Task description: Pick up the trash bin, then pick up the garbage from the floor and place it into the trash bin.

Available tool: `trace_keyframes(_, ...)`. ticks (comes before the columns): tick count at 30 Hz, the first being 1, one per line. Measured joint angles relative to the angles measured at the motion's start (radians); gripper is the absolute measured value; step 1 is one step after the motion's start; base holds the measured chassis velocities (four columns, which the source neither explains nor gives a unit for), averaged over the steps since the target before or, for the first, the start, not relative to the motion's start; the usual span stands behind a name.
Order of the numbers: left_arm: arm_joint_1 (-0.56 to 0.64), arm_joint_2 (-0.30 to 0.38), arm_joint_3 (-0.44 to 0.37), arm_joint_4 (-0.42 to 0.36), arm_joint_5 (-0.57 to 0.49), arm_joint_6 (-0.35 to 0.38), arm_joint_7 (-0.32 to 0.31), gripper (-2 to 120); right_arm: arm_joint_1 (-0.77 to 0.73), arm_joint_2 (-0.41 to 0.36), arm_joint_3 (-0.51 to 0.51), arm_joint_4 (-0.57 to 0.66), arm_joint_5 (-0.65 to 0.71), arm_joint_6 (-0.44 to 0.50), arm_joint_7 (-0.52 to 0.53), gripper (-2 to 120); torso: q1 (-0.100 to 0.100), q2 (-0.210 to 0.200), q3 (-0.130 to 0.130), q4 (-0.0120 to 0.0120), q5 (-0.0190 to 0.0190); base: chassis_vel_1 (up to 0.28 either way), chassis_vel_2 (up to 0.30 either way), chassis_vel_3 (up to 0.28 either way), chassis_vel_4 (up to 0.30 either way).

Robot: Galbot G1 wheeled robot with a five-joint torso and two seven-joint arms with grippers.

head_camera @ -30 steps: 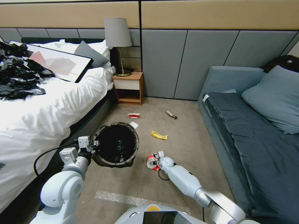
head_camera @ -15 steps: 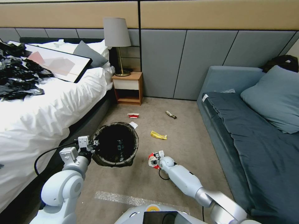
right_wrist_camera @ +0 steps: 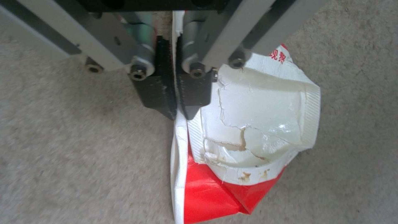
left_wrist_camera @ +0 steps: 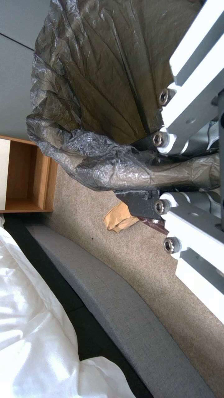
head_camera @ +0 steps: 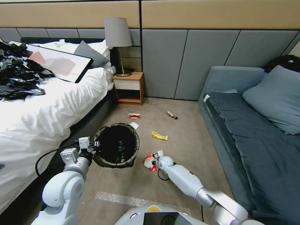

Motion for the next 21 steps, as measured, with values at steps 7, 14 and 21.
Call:
trace_keyframes(7, -0.001, 0.000, 0.001, 0.000, 0.000, 0.000, 0.000, 4, -0.002, -0.016, 0.009, 0.017, 0.003, 0.002, 0.000, 0, 0.000, 0.000, 0.000, -0.0002, -0.0001, 0.000, 0.000, 0.000, 0.000)
trace_keyframes(14, 0.003, -0.001, 0.002, -0.003, 0.001, 0.000, 0.000, 4, -0.015, -0.023, 0.021, 0.026, 0.000, 0.009, -0.001, 0, 0.000, 0.000, 0.000, -0.0002, -0.0001, 0.000, 0.000, 0.000, 0.000)
trace_keyframes(21, 0.005, -0.005, 0.002, -0.009, 0.004, 0.000, 0.000, 4, -0.025, -0.042, 0.031, 0.061, 0.001, 0.014, 0.005, 0, 0.000, 0.000, 0.000, -0.0001, -0.0001, 0.000, 0.000, 0.000, 0.000)
